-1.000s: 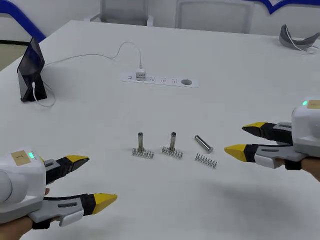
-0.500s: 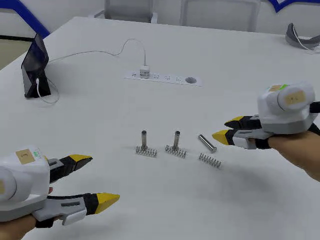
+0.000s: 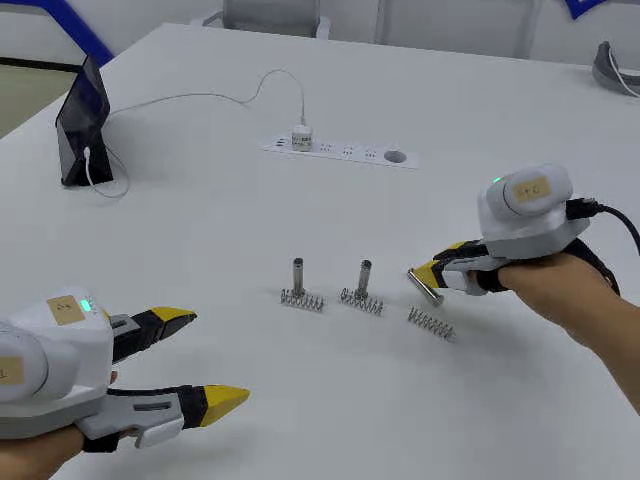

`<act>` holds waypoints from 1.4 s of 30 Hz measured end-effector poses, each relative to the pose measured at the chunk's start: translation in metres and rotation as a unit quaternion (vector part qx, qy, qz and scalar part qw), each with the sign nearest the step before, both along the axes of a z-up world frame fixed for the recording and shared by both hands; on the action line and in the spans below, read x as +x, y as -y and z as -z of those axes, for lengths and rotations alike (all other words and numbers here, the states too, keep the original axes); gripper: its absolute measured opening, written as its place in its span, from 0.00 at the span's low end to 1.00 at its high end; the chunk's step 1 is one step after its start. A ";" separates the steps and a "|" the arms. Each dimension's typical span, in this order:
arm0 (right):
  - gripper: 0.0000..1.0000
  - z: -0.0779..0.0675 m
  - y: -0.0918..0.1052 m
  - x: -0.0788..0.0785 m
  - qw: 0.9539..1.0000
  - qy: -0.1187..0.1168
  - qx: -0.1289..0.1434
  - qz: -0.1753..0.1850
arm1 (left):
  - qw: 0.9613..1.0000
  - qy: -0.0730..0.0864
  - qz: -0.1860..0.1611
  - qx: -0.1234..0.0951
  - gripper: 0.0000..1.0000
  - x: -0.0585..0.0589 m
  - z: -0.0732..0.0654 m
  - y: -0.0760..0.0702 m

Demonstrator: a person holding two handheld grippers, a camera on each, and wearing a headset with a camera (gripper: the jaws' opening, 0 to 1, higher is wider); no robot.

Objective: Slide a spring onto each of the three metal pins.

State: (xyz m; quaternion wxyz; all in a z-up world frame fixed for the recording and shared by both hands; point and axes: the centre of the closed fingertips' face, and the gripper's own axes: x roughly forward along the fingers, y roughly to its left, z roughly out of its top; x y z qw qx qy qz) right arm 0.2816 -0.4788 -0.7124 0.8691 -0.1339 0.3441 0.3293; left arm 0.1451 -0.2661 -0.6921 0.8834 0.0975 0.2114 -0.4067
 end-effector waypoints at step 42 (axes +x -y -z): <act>0.09 0.021 0.001 0.009 0.998 -0.045 -0.039 0.038 | 1.000 -0.001 -0.005 -0.002 0.64 0.003 -0.001 -0.003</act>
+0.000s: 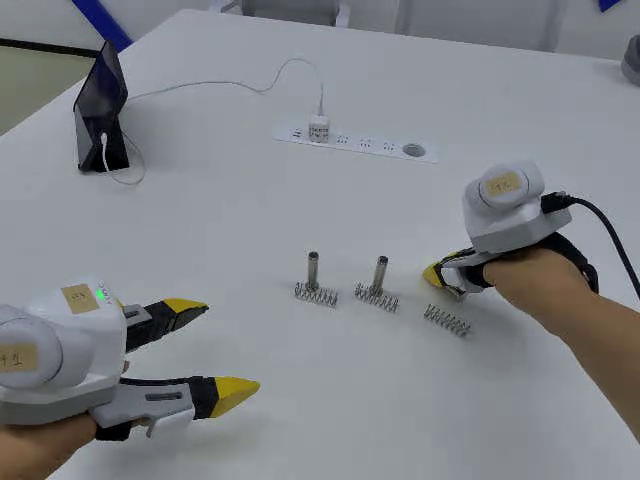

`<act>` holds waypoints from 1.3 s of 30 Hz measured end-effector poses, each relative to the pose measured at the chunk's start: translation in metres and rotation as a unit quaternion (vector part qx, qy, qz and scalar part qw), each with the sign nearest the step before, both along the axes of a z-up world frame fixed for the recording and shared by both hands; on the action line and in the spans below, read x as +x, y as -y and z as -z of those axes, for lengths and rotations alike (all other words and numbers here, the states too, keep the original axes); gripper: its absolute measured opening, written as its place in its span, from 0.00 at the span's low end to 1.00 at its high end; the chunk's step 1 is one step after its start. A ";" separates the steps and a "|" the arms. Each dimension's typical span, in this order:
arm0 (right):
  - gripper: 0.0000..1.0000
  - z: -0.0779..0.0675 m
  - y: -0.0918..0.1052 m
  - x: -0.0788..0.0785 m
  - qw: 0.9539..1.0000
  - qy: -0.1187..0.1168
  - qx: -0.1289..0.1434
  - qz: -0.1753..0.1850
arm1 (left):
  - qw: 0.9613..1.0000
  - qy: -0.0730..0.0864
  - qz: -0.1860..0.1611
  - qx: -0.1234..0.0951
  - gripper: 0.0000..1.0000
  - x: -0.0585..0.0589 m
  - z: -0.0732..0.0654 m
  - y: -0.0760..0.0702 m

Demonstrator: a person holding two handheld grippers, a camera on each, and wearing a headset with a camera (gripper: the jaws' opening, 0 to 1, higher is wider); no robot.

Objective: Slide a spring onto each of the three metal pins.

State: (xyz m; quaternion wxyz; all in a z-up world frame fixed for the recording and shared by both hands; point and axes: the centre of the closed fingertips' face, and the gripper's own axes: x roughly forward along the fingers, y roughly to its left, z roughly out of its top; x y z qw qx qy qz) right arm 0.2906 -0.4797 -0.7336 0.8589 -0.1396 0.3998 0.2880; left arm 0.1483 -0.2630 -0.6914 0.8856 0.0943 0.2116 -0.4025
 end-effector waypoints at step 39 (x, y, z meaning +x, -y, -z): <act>0.09 -0.044 0.014 -0.035 0.994 0.079 0.072 0.023 | 1.000 0.030 0.006 0.002 0.64 -0.007 -0.024 0.004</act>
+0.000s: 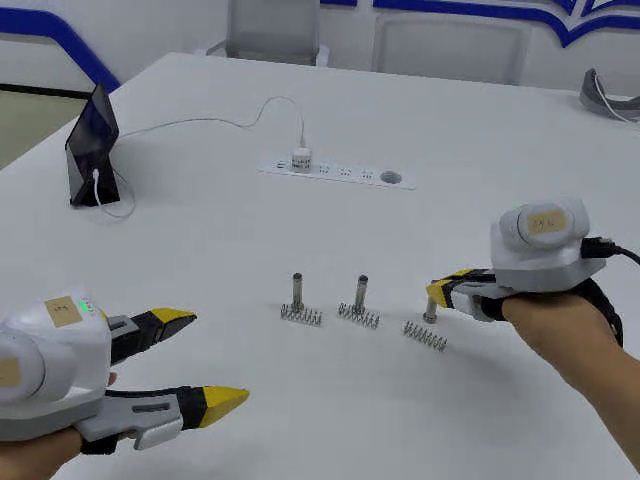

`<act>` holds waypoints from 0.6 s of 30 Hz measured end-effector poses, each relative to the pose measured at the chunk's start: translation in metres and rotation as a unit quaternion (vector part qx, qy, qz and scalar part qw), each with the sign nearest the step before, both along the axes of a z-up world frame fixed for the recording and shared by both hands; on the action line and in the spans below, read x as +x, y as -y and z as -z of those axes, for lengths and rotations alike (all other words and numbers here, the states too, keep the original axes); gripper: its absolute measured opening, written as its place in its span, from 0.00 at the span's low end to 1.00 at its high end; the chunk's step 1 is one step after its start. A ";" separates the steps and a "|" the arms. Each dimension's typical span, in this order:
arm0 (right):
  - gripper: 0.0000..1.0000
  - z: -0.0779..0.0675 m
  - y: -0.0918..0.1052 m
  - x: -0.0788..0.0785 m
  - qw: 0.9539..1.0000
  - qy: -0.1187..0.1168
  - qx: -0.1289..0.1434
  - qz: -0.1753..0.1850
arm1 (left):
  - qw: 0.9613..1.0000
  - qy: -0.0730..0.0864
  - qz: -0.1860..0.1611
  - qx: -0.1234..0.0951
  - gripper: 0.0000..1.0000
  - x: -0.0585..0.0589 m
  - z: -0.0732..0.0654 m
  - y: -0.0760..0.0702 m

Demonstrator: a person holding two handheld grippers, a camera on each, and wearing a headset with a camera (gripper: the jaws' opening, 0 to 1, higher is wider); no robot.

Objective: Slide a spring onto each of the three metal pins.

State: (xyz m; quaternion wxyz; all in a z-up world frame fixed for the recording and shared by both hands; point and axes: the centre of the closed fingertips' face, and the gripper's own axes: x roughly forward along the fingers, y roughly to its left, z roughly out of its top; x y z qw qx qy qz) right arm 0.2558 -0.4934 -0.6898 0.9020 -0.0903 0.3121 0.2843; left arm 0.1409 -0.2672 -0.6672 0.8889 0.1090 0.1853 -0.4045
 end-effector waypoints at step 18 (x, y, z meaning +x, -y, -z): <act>0.11 -0.001 0.000 -0.002 1.000 0.002 -0.004 -0.009 | 1.000 0.002 0.002 -0.006 0.64 -0.003 -0.001 0.004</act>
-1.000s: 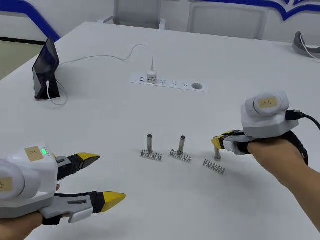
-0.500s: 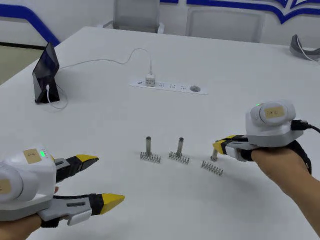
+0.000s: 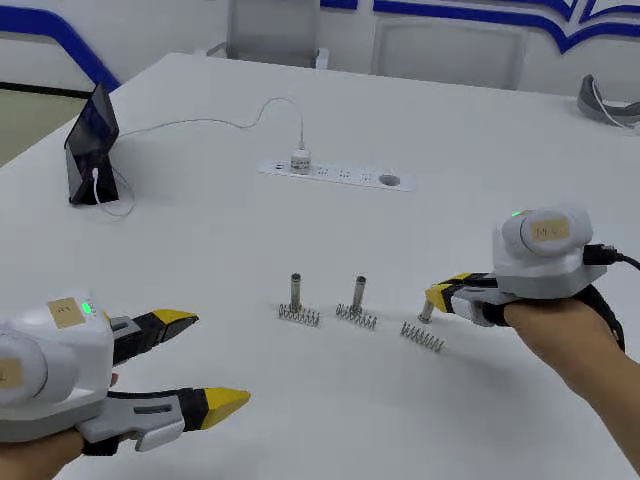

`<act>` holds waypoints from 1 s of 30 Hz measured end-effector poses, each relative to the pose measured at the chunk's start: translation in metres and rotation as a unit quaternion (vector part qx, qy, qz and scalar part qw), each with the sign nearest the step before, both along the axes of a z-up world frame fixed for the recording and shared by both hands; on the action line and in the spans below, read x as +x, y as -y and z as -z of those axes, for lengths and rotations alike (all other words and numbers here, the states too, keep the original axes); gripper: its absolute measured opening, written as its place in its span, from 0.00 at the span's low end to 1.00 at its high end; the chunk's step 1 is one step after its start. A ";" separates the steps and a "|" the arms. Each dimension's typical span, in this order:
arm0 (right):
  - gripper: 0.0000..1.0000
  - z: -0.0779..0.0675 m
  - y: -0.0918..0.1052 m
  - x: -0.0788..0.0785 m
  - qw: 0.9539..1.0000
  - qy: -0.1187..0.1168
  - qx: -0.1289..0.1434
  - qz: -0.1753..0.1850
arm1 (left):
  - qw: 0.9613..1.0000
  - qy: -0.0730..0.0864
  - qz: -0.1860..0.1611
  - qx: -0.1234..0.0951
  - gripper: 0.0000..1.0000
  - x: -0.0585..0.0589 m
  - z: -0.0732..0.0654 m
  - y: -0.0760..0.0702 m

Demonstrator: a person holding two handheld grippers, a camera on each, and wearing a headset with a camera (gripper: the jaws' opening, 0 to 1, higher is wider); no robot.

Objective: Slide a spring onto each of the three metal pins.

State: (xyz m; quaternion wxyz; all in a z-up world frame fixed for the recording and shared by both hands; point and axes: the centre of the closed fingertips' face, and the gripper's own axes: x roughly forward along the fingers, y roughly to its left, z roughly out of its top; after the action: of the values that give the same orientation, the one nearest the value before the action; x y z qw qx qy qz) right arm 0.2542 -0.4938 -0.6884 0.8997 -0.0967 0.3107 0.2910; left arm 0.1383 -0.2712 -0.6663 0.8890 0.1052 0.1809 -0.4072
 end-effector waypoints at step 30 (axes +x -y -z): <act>0.16 0.031 0.001 -0.043 0.991 -0.032 -0.032 -0.122 | 1.000 0.003 0.026 0.004 0.64 0.006 -0.002 0.010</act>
State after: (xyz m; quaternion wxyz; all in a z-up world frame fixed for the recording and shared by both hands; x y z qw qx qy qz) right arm 0.2108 -0.4951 -0.7199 0.8434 -0.1530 0.3346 0.3916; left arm 0.1442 -0.2810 -0.6642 0.8783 0.1145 0.1769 -0.4291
